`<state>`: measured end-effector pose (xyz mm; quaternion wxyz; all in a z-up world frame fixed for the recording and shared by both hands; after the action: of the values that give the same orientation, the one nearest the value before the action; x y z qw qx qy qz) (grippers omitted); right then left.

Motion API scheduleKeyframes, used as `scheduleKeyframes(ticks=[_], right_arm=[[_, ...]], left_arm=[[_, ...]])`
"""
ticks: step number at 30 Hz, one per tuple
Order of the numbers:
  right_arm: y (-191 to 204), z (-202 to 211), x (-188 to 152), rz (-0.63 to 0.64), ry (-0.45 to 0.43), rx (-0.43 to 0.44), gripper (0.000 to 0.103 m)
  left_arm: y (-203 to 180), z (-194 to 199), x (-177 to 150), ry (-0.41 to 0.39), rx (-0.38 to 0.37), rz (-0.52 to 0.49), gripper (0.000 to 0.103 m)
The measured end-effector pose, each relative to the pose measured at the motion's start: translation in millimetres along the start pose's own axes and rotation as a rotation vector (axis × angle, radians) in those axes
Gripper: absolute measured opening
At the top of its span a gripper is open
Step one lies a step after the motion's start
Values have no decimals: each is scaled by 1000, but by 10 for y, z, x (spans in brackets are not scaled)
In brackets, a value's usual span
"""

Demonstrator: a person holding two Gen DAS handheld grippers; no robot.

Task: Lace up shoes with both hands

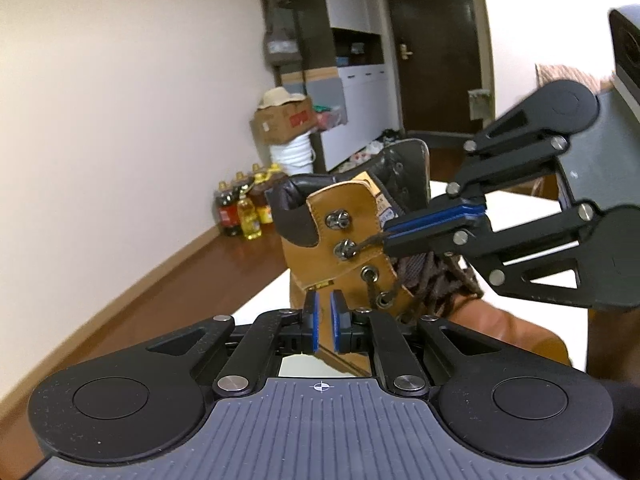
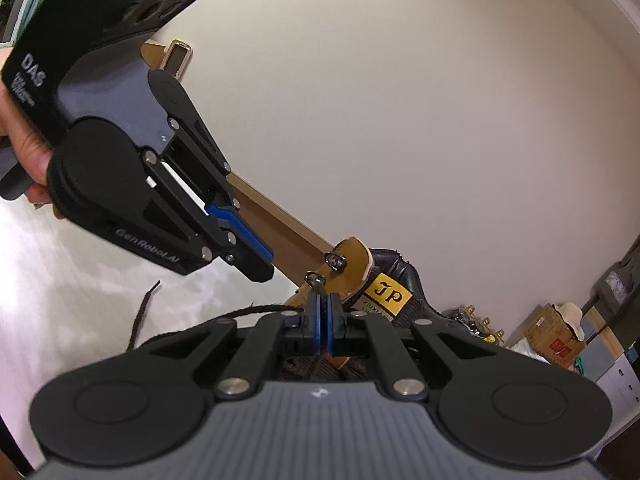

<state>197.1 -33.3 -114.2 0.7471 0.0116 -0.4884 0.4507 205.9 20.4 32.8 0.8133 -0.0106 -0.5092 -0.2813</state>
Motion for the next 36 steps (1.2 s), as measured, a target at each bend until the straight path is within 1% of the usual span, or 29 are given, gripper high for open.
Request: scheduleKeyframes(ticks=[1,4,7,12,15,24,29,34,36], right_arm=[[-17,-25,2,-1,1,0,4],[-26,-65,25,-10,3,0,4],[-37,-13,38,-18,8,1,4],[-133,48,84,-67,11,26,4],[-119,54,107,-60,11,23,4],[-157,-24,145,-52,35,19,4],[-202,-33,152,-61,47,26,4],[-242,-33,132,-53,46,31,4],[-260,-25,130,-56,46,37,4]], left_arm=[[-19,5,3,-10,5,-24,9],[-100,11,30,-52,31,-146,11],[-164,-14,55,-75,46,-236,11],[-260,-62,77,-93,29,-324,11],[-315,-77,74,-111,35,-384,11],[-467,-161,17,-128,11,-505,11],[-506,-180,-29,-132,-6,-553,11],[-473,-188,-52,-143,-22,-566,13],[-480,-195,-61,-150,-28,-594,12]])
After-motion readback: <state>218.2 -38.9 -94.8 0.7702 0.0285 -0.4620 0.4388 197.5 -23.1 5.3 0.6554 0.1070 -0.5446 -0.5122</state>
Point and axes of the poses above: each gripper's, at about its wrist camera, not at the fingertips, and z roughly against the way its jaws point, y to its left, x to its top, the point moved 3 cm from there along -z, roughly the way its jaws point, and after that the axes turned 10 degrees about x, right-handed, at the moved point
